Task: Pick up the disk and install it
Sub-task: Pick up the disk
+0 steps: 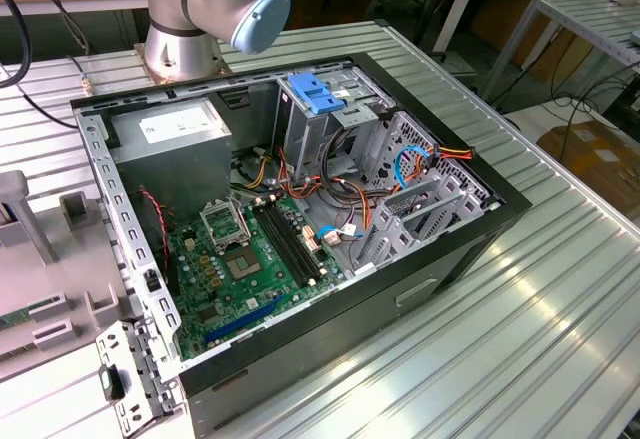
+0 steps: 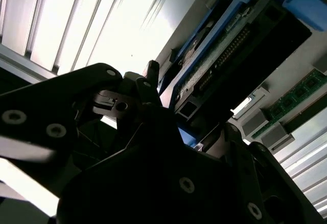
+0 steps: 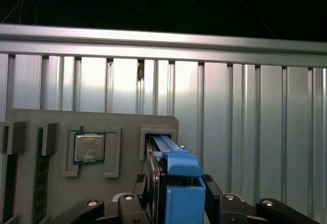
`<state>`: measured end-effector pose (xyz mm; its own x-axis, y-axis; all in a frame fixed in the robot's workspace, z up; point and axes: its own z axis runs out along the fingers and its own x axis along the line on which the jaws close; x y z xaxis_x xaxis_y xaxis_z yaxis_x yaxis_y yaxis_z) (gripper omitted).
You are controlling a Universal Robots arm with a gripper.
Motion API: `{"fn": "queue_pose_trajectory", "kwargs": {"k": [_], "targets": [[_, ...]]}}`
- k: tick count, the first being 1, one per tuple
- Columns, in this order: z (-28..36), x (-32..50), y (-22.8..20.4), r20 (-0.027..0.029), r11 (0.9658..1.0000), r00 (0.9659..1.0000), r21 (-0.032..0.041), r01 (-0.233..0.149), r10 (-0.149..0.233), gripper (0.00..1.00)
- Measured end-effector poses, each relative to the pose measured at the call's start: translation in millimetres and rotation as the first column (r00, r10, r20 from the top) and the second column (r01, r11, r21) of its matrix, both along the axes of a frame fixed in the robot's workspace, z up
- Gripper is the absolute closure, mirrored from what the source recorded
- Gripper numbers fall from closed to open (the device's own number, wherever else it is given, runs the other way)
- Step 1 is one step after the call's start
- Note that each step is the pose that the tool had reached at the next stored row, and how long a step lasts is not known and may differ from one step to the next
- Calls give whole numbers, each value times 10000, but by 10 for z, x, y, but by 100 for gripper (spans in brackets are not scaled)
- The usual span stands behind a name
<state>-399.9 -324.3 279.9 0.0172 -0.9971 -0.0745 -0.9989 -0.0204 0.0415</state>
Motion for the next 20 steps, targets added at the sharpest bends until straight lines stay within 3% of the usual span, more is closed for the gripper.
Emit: {"fn": "queue_pose_trajectory", "kwargs": {"k": [3, 4, 5, 6, 20], "targets": [[0, 0, 0, 0, 10000, 10000, -1, 0, 0, 47], [0, 0, 0, 0, 10000, 10000, 0, 0, 0, 54], [0, 0, 0, 0, 10000, 10000, 0, 1, -1, 54], [0, 0, 0, 1, 10000, 10000, 0, 0, 0, 63], [0, 0, 0, 0, 10000, 10000, -4, 0, 0, 63]]}}
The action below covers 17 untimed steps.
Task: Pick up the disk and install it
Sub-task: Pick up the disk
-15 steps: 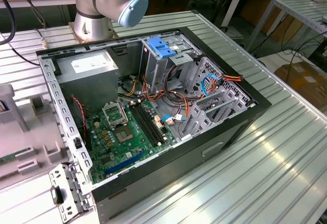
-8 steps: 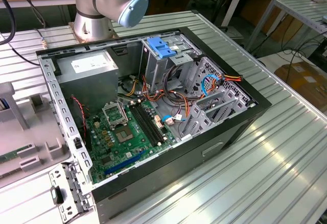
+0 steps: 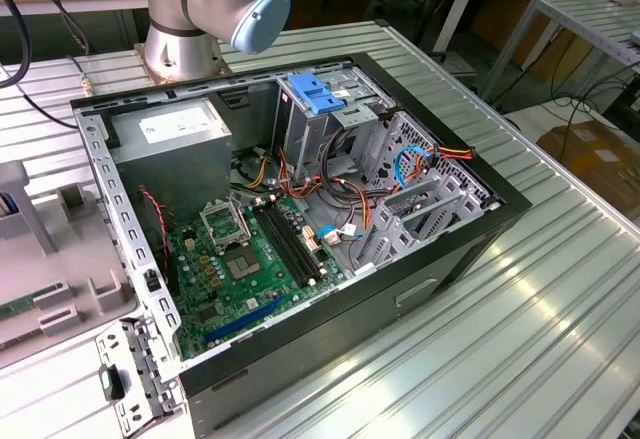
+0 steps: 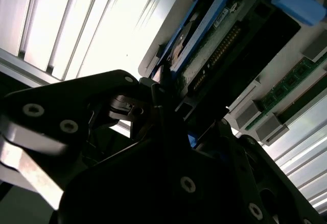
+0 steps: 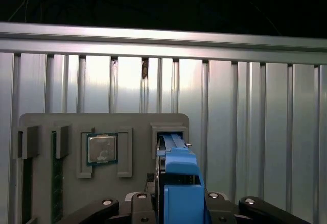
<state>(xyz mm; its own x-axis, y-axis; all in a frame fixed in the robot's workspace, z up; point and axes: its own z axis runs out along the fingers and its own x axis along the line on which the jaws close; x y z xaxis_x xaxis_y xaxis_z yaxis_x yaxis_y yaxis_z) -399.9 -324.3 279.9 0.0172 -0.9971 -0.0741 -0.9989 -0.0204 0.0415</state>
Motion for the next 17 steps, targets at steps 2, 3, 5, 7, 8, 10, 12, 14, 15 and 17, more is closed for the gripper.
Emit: {"fn": "queue_pose_trajectory", "kwargs": {"k": [2, 3, 5, 7, 8, 10, 12, 14, 15, 17], "targets": [[0, 0, 0, 1, 10000, 10000, 0, 0, 0, 63], [0, 0, 0, 0, 10000, 10000, -1, 0, 0, 63], [1, 0, 0, 1, 10000, 10000, -1, 0, 0, 63], [11, 0, 0, -1, 10000, 10000, -2, 0, 0, 63], [17, 0, 0, 0, 10000, 10000, -2, 0, 0, 63], [43, 0, 0, 0, 10000, 10000, -1, 0, 0, 63], [53, 0, 0, 2, 10000, 10000, 0, 0, 0, 63], [61, 0, 0, 1, 10000, 10000, -1, 0, 0, 63], [65, 0, 0, 0, 10000, 10000, -1, 0, 0, 63], [75, 0, 0, -1, 10000, 10000, -2, 0, 0, 63]]}}
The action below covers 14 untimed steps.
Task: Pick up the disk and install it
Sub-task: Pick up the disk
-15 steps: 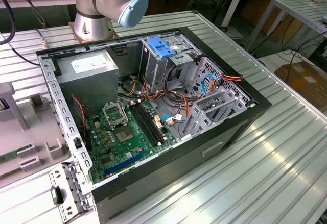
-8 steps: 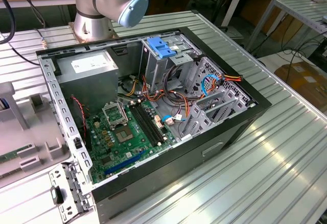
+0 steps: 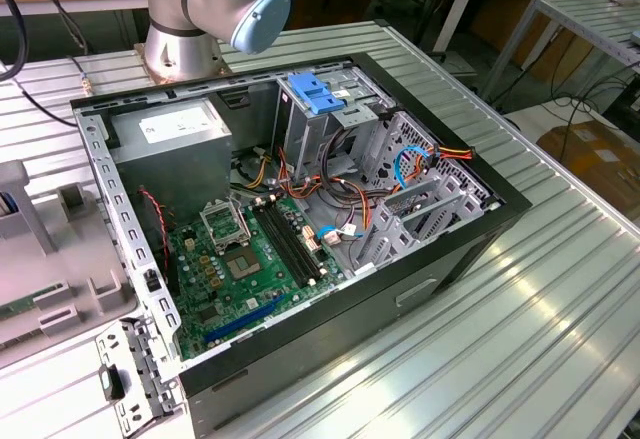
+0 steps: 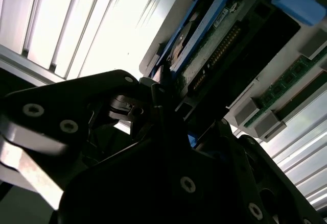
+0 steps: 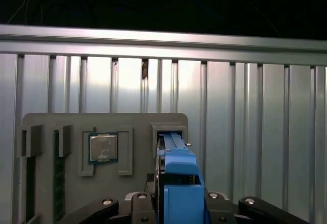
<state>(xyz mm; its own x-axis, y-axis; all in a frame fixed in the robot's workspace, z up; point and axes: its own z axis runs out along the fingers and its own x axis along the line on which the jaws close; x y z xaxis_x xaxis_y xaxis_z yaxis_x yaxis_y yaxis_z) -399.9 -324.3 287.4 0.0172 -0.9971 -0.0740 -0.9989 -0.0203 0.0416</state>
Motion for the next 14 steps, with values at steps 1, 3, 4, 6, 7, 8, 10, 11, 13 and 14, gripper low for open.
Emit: {"fn": "queue_pose_trajectory", "kwargs": {"k": [1, 3, 4, 6, 7, 8, 10, 11, 13, 14], "targets": [[6, 0, 0, 1, 10000, 10000, 0, 0, 0, 63], [18, 0, 0, 1, 10000, 10000, 0, 0, 0, 63], [24, 0, 0, 1, 10000, 10000, 0, 0, 0, 63], [33, 0, 0, 2, 10000, 10000, 1, 0, 0, 63], [39, 0, 0, 1, 10000, 10000, 1, 0, 0, 63], [45, 0, 0, 3, 10000, 10000, 1, 0, 0, 63], [61, 0, 0, 1, 10000, 10000, 1, 0, 0, 63], [67, 0, 0, 2, 10000, 10000, 1, 0, 0, 63], [80, 0, 0, 2, 10000, 10000, 1, 0, 0, 63], [87, 0, 0, 1, 10000, 10000, 0, 0, 0, 63]]}}
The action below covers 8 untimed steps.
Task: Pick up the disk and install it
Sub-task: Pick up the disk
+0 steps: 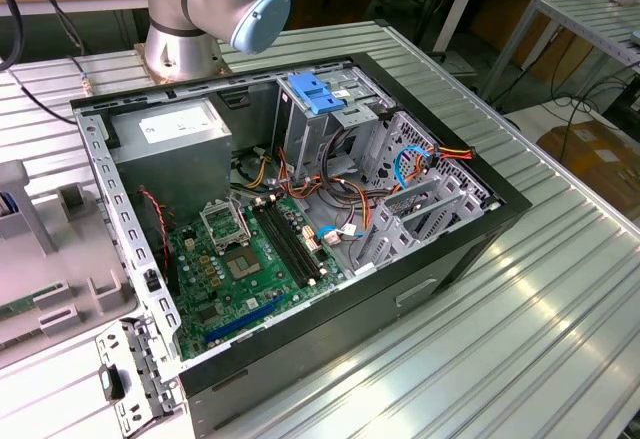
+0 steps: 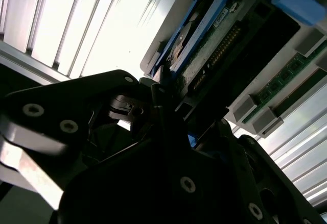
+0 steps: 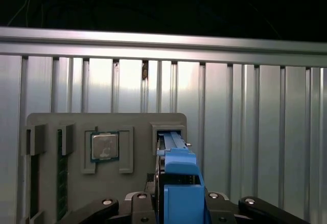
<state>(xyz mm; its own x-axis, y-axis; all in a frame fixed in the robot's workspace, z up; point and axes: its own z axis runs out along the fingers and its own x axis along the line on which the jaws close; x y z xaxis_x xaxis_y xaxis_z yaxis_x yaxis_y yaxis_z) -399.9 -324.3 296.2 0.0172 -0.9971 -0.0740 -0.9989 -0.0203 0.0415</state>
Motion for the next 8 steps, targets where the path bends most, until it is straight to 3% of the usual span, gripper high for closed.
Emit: {"fn": "queue_pose_trajectory", "kwargs": {"k": [8], "targets": [[73, 0, 0, 1, 10000, 10000, 0, 0, 0, 63]]}}
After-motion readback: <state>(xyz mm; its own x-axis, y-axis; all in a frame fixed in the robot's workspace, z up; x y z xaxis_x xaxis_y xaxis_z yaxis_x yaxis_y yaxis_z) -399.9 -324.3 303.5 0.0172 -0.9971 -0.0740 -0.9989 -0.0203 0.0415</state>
